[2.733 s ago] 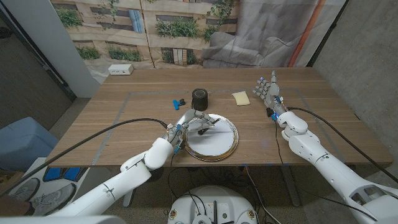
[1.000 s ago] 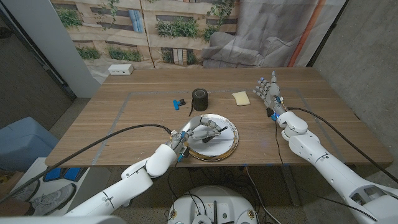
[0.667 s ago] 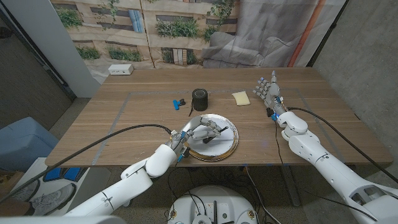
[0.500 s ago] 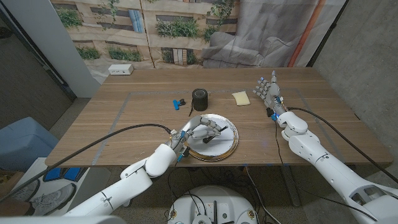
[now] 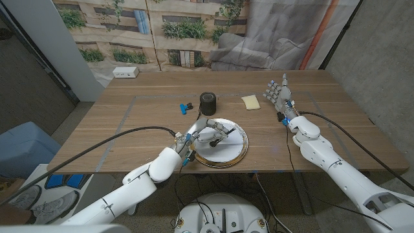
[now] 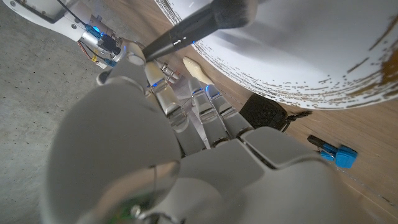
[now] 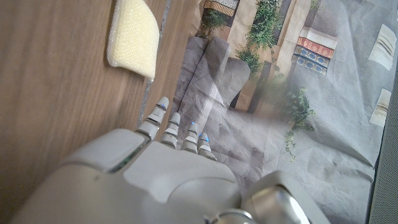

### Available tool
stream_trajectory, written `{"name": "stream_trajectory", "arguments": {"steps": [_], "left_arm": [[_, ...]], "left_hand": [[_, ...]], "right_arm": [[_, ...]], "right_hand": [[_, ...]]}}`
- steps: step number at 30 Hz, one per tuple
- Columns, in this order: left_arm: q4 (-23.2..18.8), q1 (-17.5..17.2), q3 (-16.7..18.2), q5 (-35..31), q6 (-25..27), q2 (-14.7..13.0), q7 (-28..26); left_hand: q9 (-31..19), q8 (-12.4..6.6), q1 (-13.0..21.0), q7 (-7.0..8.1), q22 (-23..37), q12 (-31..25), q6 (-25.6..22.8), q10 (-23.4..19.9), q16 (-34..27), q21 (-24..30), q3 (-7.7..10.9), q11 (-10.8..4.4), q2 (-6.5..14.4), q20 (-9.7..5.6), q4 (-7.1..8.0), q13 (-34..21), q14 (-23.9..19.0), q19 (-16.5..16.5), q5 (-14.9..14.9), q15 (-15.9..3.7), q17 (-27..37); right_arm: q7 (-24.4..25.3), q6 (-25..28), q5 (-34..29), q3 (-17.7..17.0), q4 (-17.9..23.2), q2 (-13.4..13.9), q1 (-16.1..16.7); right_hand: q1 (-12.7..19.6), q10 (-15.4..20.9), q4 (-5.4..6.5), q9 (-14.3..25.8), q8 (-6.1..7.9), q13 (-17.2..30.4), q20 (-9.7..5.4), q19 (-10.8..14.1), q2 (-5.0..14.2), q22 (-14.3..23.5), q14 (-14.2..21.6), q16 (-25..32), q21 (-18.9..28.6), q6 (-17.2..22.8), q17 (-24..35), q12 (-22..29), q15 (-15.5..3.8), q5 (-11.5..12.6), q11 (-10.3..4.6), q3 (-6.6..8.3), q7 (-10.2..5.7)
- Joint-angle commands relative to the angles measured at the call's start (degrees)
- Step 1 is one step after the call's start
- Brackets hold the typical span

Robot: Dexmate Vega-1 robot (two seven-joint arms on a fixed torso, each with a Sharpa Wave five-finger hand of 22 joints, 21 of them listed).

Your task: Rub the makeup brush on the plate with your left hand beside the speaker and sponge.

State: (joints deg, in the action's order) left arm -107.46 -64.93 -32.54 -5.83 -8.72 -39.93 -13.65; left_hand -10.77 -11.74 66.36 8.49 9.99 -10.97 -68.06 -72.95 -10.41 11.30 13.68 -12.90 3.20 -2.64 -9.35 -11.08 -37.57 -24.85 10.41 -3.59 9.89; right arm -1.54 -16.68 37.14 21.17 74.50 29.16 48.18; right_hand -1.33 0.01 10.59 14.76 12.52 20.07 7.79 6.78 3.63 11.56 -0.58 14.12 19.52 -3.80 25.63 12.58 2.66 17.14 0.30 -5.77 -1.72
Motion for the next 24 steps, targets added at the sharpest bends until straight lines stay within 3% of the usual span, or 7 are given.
{"name": "stream_trajectory", "arguments": {"steps": [1, 24], "left_arm": [[-2.31, -0.88, 1.75, -1.00, 1.77, -1.54, -1.13], [-6.17, -2.39, 6.46, -5.77, 7.29, -5.57, -4.18]], "left_hand": [[-0.32, -0.23, 0.62, -0.18, 0.09, -0.43, -0.27, -0.25, -0.36, 0.10, -0.33, -0.18, 0.15, -0.04, -0.13, -0.17, -0.43, 0.24, 0.19, -8.90, 0.08], [-0.31, -0.25, 0.76, -0.26, 0.08, -0.47, -0.35, -0.41, -0.37, 0.05, -0.46, -0.19, 0.13, -0.27, -0.11, -0.17, -0.41, 0.44, 0.15, -8.84, 0.09]], "right_arm": [[0.07, -0.02, 0.00, 0.01, -0.05, -0.01, -0.02], [0.07, -0.02, 0.00, 0.01, -0.05, -0.01, -0.02]], "right_hand": [[0.09, -0.47, 0.26, 0.15, 0.28, 0.07, 0.41, -0.10, 5.78, 0.33, -0.06, 0.18, 0.26, -0.51, 0.19, 0.39, 0.47, 0.37, 0.08, -0.03, 0.03], [0.09, -0.53, 0.26, 0.15, 0.28, 0.06, 0.38, -0.07, 5.78, 0.33, -0.05, 0.18, 0.28, -0.49, 0.19, 0.36, 0.52, 0.37, 0.08, -0.03, 0.08]]}}
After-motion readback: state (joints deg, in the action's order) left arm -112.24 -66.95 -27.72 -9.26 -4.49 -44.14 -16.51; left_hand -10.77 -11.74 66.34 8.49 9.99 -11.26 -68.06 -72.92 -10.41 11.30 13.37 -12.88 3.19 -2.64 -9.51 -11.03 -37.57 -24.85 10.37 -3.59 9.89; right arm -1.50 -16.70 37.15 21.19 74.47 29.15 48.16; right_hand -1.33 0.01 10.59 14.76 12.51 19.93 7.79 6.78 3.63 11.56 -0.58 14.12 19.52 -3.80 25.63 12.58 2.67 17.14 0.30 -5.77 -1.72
